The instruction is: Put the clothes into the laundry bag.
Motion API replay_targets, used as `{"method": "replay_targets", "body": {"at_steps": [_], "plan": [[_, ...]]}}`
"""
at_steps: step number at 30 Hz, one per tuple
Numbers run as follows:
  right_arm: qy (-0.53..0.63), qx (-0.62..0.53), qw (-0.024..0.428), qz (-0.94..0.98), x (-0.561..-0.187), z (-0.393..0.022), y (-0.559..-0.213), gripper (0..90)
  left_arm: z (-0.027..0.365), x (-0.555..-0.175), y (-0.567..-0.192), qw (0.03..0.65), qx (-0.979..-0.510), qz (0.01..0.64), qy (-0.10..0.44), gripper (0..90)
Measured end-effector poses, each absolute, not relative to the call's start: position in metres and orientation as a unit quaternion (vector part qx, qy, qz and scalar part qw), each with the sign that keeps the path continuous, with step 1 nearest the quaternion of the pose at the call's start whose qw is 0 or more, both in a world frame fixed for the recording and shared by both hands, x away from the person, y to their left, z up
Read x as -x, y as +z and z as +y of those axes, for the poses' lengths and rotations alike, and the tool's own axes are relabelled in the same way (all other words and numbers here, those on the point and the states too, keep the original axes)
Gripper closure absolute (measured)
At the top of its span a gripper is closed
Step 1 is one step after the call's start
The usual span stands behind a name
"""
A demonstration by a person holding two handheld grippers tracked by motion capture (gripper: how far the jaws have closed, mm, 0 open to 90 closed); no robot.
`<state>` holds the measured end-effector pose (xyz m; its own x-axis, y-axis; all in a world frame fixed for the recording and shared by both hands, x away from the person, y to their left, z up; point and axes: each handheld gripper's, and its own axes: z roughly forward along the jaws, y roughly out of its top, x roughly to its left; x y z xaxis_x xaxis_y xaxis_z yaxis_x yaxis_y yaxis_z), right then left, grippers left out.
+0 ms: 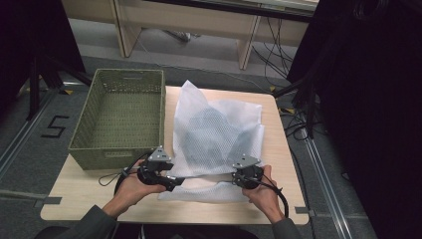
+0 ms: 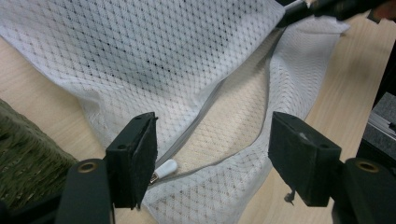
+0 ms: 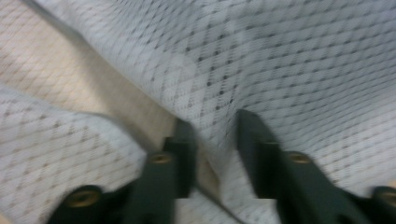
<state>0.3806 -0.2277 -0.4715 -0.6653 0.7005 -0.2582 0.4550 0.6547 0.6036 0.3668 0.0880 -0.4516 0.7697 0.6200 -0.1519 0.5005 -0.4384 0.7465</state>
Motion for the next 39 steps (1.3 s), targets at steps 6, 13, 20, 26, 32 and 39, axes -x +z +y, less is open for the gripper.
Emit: {"method": "replay_targets", "body": {"at_steps": [6, 13, 20, 26, 32, 39], "plan": [[0.265, -0.300, 0.232, 0.886, -0.371, -0.229, -0.457, 90.0, 0.088, -0.367, -0.453, 0.409, -0.846, 0.334, 0.076, 32.3], [0.209, -0.300, 0.183, 0.913, -0.364, -0.231, -0.477, 90.0, 0.088, -0.367, -0.455, 0.407, -0.848, 0.333, 0.070, 31.5], [0.209, -0.319, 0.181, 0.906, -0.374, -0.236, -0.486, 79.3, 0.088, -0.367, -0.455, 0.401, -0.852, 0.329, 0.071, 31.0], [0.287, -0.371, 0.173, 0.866, -0.370, -0.249, -0.467, 51.5, 0.088, -0.367, -0.455, 0.405, -0.851, 0.327, 0.069, 30.6], [0.367, -0.384, 0.163, 0.831, -0.368, -0.258, -0.451, 40.1, 0.090, -0.364, -0.453, 0.410, -0.846, 0.332, 0.068, 30.4], [0.387, -0.420, 0.166, 0.804, -0.362, -0.261, -0.441, 37.8, 0.096, -0.359, -0.451, 0.422, -0.838, 0.340, 0.063, 29.8]]}}
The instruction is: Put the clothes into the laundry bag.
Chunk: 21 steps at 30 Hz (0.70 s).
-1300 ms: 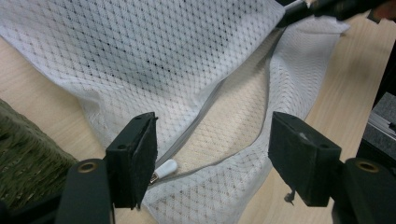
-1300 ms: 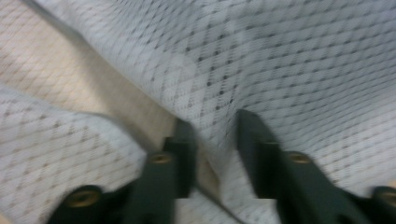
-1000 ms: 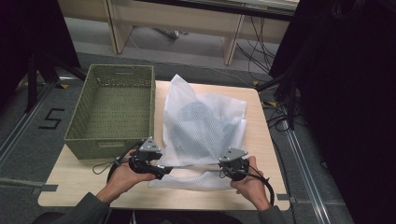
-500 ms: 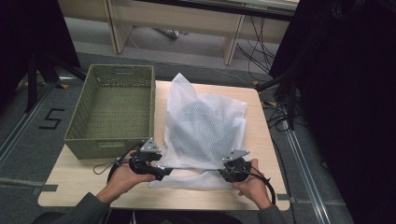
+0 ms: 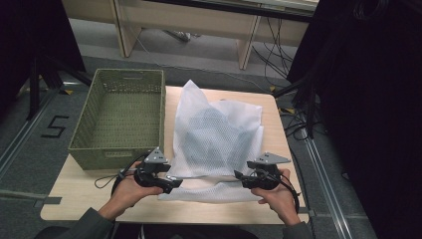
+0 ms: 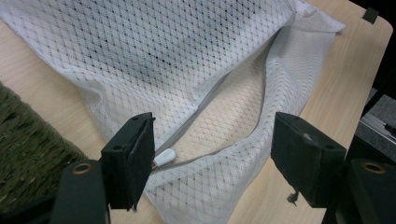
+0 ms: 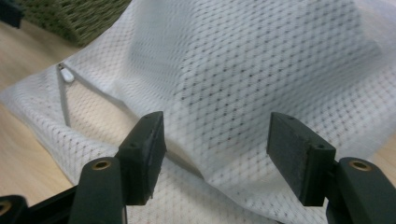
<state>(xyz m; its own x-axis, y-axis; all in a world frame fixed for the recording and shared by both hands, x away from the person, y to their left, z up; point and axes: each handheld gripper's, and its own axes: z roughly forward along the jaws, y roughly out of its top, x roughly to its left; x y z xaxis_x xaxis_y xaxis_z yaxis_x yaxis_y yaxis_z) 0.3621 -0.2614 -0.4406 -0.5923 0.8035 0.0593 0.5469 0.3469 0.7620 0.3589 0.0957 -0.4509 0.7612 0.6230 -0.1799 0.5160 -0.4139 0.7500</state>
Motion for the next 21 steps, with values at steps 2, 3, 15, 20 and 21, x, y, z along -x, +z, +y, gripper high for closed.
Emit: {"method": "replay_targets", "body": {"at_steps": [2, 3, 15, 20, 21], "plan": [[0.395, -0.417, 0.172, 0.801, -0.363, -0.264, -0.440, 37.0, 0.097, -0.357, -0.450, 0.420, -0.841, 0.332, 0.070, 29.8], [0.397, -0.428, 0.160, 0.796, -0.361, -0.264, -0.439, 35.9, 0.098, -0.357, -0.450, 0.422, -0.841, 0.331, 0.068, 29.8], [0.413, -0.441, 0.143, 0.784, -0.352, -0.269, -0.436, 29.0, 0.105, -0.347, -0.450, 0.439, -0.835, 0.327, 0.061, 25.5], [0.419, -0.458, 0.133, 0.772, -0.342, -0.267, -0.436, 25.1, 0.107, -0.342, -0.450, 0.445, -0.832, 0.327, 0.058, 23.4], [0.419, -0.446, 0.140, 0.779, -0.342, -0.268, -0.437, 24.5, 0.108, -0.341, -0.450, 0.442, -0.833, 0.328, 0.061, 23.2]]}}
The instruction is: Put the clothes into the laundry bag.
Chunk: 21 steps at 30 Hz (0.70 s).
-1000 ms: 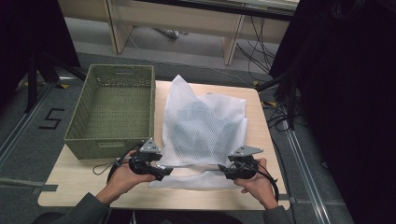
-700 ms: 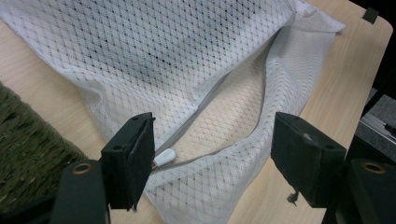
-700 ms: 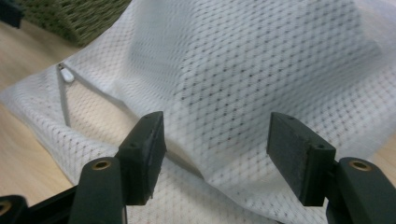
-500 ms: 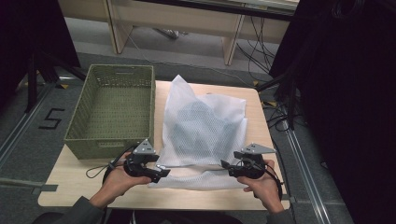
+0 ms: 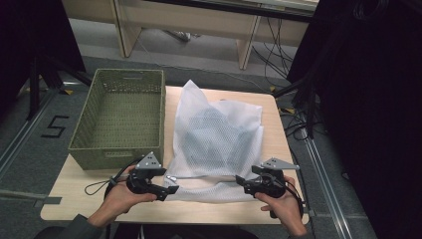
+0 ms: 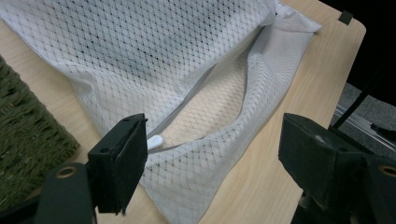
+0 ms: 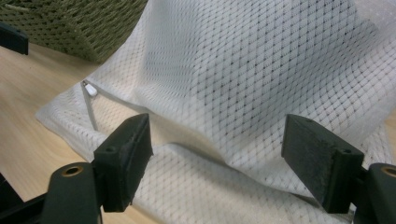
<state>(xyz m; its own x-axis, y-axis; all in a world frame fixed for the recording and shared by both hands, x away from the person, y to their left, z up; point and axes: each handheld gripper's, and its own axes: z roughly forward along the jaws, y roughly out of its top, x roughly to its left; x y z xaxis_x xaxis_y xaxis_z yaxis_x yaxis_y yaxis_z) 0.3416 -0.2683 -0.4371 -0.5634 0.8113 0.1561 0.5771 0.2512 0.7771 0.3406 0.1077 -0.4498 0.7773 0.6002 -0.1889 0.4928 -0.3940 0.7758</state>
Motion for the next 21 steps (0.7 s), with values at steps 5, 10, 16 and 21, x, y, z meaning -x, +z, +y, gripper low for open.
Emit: {"method": "replay_targets", "body": {"at_steps": [5, 10, 16, 21], "plan": [[0.423, -0.448, 0.143, 0.774, -0.335, -0.269, -0.440, 24.6, 0.110, -0.337, -0.454, 0.435, -0.835, 0.333, 0.055, 20.9], [0.416, -0.451, 0.129, 0.779, -0.327, -0.269, -0.443, 24.6, 0.109, -0.332, -0.453, 0.441, -0.836, 0.323, 0.053, 18.5], [0.411, -0.451, 0.124, 0.782, -0.315, -0.269, -0.446, 24.4, 0.105, -0.322, -0.458, 0.427, -0.847, 0.312, 0.051, 19.2], [0.406, -0.434, 0.120, 0.795, -0.308, -0.270, -0.448, 24.2, 0.102, -0.312, -0.460, 0.427, -0.849, 0.307, 0.053, 19.0]]}}
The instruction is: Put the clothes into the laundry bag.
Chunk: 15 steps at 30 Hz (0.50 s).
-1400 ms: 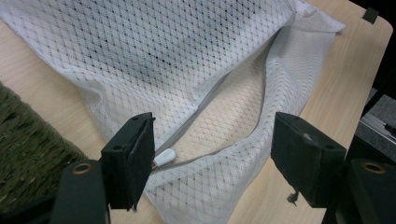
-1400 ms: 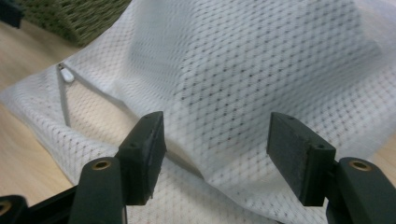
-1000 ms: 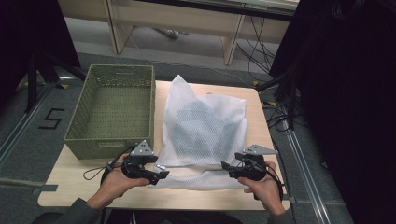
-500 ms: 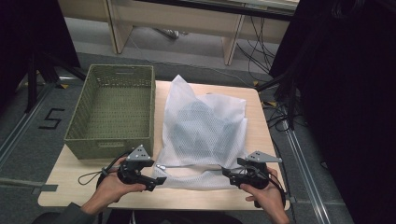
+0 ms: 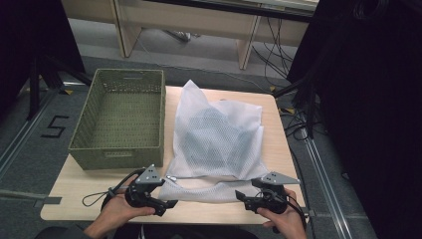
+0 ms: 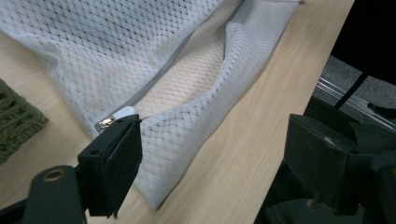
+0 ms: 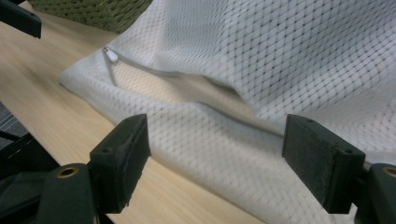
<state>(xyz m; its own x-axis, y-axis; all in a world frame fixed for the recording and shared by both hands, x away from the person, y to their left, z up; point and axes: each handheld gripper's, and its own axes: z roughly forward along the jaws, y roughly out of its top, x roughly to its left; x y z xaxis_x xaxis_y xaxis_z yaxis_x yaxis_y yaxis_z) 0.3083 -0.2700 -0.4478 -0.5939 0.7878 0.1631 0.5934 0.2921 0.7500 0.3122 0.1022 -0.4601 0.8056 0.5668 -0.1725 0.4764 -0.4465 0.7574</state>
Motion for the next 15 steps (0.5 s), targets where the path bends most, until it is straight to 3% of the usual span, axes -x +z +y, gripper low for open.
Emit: {"method": "replay_targets", "body": {"at_steps": [2, 6, 15], "plan": [[0.402, -0.446, 0.106, 0.793, -0.3033, -0.2674, -0.4476, 24.0, 0.1014, -0.3102, -0.4600, 0.429, -0.848, 0.307, 0.054, 18.9], [0.401, -0.414, 0.130, 0.807, -0.3039, -0.2671, -0.4512, 24.0, 0.1029, -0.3116, -0.4589, 0.428, -0.851, 0.298, 0.063, 18.9], [0.393, -0.404, 0.127, 0.816, -0.3045, -0.2606, -0.4550, 24.0, 0.1032, -0.3123, -0.4582, 0.418, -0.856, 0.298, 0.067, 18.9]]}}
